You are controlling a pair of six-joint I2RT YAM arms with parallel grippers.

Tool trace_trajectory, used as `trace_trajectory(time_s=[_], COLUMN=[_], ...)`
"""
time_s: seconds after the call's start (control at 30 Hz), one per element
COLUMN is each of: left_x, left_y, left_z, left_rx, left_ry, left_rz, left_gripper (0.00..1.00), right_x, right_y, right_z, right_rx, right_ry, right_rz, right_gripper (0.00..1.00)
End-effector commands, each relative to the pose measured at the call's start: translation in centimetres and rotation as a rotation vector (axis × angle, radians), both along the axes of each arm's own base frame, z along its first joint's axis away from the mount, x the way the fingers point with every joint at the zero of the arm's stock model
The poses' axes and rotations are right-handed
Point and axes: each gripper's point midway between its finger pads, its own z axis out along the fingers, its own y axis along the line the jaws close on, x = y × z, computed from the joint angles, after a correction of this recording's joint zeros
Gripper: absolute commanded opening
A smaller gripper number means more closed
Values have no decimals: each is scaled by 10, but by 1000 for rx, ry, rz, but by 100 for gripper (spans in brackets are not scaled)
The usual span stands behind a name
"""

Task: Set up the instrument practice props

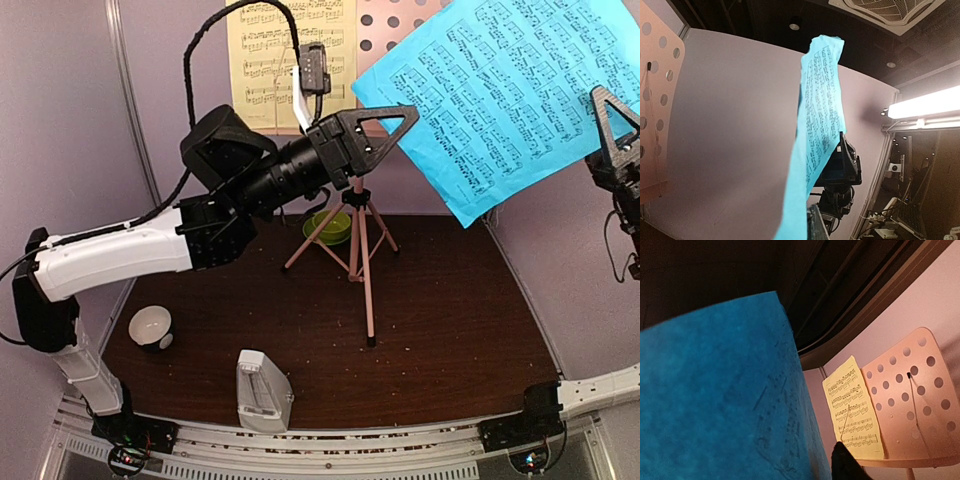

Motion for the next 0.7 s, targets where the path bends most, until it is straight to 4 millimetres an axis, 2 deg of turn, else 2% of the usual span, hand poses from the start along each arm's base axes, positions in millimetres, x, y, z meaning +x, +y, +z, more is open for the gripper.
trace_trajectory(time_s=[0.0, 0.07, 0.2, 0.3, 0.33, 0.43, 0.5, 0.67], left_x=[2, 6, 6, 4, 2, -5, -9, -15], left_y=[25, 30, 43, 57, 62, 72, 75, 78], left_z=[7, -8, -52, -79, -90, -105, -114, -132], left_rx=[48, 168, 472, 676, 748, 869, 943, 1093], left_ry=[-65, -99, -196, -256, -264, -280, -280, -261], left_rz=[94, 140, 208, 224, 209, 169, 135, 50], left_gripper=[0, 0, 0, 0, 0, 0, 0, 0], right_x=[15, 24, 44, 48, 48, 47, 46, 45], right_y=[-16, -27, -61, -74, -78, -80, -74, -40], right_z=[-24, -46, -109, -156, -167, -186, -193, -199], right_rx=[-33, -75, -181, -352, -398, -551, -673, -943], right_ry=[99, 174, 369, 464, 485, 514, 511, 456], right_rz=[-84, -141, -294, -366, -378, -395, -400, -363], right_gripper=[65, 81, 99, 100, 100, 100, 100, 100])
